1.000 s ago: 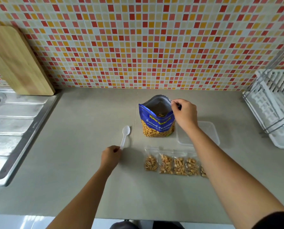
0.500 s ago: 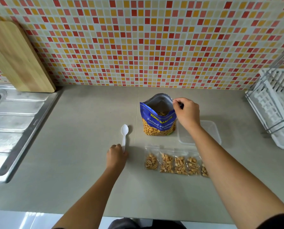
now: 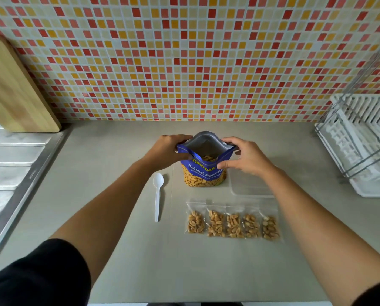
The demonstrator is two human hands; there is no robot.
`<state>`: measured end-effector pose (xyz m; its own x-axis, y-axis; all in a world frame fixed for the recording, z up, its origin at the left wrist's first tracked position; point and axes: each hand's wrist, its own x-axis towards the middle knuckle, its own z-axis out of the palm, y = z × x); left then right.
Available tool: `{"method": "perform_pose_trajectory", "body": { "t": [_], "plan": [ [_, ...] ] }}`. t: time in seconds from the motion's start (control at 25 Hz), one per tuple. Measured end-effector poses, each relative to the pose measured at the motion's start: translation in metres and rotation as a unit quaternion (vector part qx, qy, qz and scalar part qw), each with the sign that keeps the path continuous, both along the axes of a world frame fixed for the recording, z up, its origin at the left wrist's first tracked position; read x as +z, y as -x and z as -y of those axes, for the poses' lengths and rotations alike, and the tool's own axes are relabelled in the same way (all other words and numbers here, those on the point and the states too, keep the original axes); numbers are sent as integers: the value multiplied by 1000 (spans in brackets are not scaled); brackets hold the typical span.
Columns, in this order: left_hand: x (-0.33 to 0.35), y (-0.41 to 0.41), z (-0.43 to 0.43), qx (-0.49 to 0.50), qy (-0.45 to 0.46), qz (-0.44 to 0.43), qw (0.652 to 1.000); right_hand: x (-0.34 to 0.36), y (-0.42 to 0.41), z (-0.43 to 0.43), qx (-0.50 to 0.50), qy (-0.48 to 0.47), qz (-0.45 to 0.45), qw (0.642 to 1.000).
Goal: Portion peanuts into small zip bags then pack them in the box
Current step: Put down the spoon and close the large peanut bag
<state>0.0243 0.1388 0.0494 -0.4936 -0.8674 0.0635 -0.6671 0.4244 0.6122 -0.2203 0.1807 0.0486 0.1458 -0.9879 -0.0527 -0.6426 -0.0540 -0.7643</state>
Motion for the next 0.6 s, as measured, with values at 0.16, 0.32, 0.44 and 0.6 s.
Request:
{"method": "perform_pose_trajectory", "body": {
  "t": [0.16,0.32,0.44,0.6],
  "plan": [
    [8,-2,10,-42,48,55,996,-3,14,15,33,13,-56,998],
    [11,-9,18,-73,21,120,990,-3,21,19,28,5,-67,997],
    [10,-10,19,-77,19,140,987,-6,18,21,11,-5,-43,999],
    [9,-3,21,-52,-15,151,987,-23,21,21,-54,-56,71,994]
  ]
}}
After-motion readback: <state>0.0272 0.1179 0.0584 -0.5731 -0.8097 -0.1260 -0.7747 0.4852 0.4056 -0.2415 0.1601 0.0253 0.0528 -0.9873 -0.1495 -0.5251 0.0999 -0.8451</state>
